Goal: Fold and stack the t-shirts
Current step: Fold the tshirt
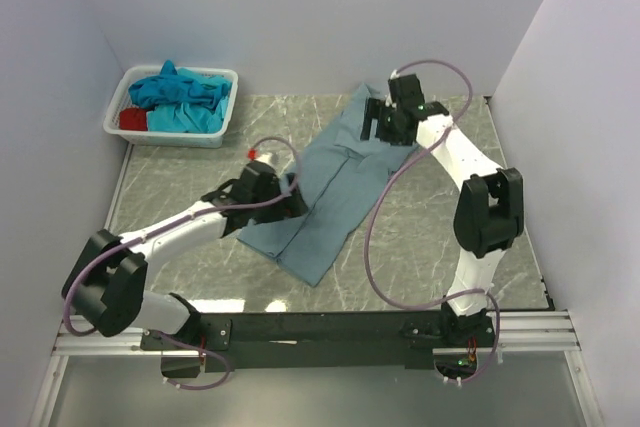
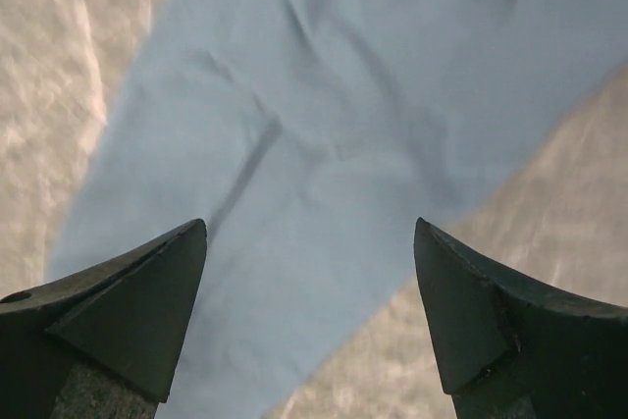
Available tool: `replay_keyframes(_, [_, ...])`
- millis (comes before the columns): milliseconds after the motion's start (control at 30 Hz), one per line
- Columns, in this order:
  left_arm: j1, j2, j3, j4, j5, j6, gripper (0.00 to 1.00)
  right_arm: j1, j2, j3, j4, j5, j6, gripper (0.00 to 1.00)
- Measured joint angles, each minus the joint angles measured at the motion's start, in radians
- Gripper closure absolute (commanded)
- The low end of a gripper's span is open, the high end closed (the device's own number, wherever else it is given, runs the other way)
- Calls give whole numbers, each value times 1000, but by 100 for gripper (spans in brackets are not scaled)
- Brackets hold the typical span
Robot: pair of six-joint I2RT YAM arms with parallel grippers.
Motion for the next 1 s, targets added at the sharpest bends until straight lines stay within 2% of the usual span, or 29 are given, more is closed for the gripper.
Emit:
replay_keyframes(67, [71,-26,-54,8,-25,5,1,16,-44,-109,27,12,29,8])
replay_keyframes(167, [91,-29,-95,7,-39,20,0,34,-33,-208,47,18,62,8])
replay_keyframes(367, [92,45,-129,76,0,37,1,38,115,-172,30,28,81,8])
replay_keyframes(700, [92,108,-185,301,151,-37,1,14,401,228,-92,30,65,8])
replay_keyframes(900, [-6,176,-175,425,204,-94,1,7,611,593,-168,-24,23,8])
replay_keyframes(1000, [-63,233,-121,438,231,-99,1,6,645,648,-149,-71,3,8])
